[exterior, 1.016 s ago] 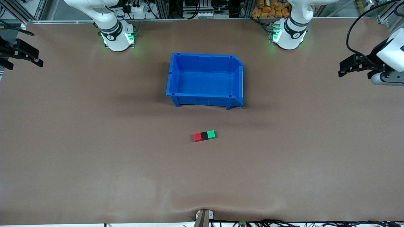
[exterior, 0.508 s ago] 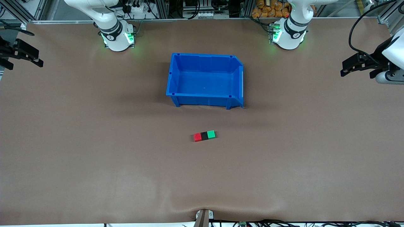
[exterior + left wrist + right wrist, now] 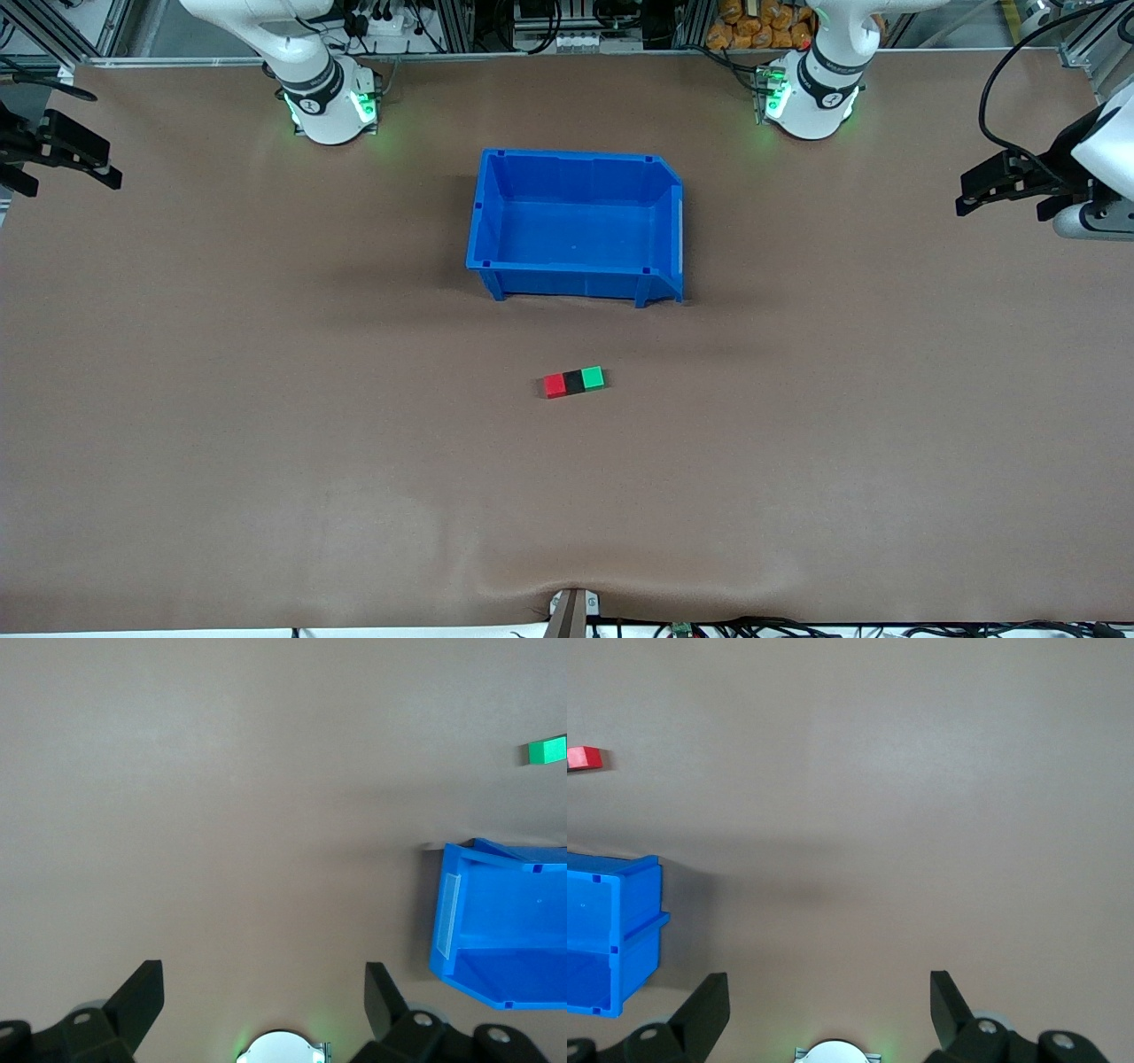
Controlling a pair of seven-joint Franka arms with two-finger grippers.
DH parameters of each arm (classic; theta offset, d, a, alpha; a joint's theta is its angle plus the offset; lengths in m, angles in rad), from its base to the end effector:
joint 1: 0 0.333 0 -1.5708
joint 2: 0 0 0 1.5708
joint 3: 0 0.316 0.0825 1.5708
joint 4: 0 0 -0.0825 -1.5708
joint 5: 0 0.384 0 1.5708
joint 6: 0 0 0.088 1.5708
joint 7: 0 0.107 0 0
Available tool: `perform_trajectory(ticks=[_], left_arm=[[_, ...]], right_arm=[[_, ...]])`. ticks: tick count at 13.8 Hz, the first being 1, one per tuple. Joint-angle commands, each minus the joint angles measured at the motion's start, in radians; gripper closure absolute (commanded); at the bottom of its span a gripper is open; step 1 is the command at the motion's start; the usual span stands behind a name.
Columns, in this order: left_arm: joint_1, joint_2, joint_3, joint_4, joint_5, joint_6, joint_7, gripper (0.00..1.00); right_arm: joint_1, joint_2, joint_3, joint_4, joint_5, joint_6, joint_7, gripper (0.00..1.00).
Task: Attach green and red cubes to black cube
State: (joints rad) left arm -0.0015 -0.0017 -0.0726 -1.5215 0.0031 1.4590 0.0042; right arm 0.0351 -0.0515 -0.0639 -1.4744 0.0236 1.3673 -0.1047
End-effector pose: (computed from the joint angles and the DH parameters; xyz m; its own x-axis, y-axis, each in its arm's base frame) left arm 0.5411 -0.0398 0.6390 0.9951 -0.0777 -0.0608 -0.0781 -0.9969 -0.0030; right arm 0.5156 -0.0131 0.6793 0.9953 0.0809 -0.0525 0.0792 -0.9963 -0.0323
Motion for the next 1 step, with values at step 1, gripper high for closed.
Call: perform_trajectory(ticks=[1], left_arm=[[0.009, -0.001, -0.006, 0.006, 0.003, -0.016, 0.017, 0.00]], right_arm=[[0.009, 0.010, -0.011, 0.020, 0.012, -0.004, -0.007, 0.00]])
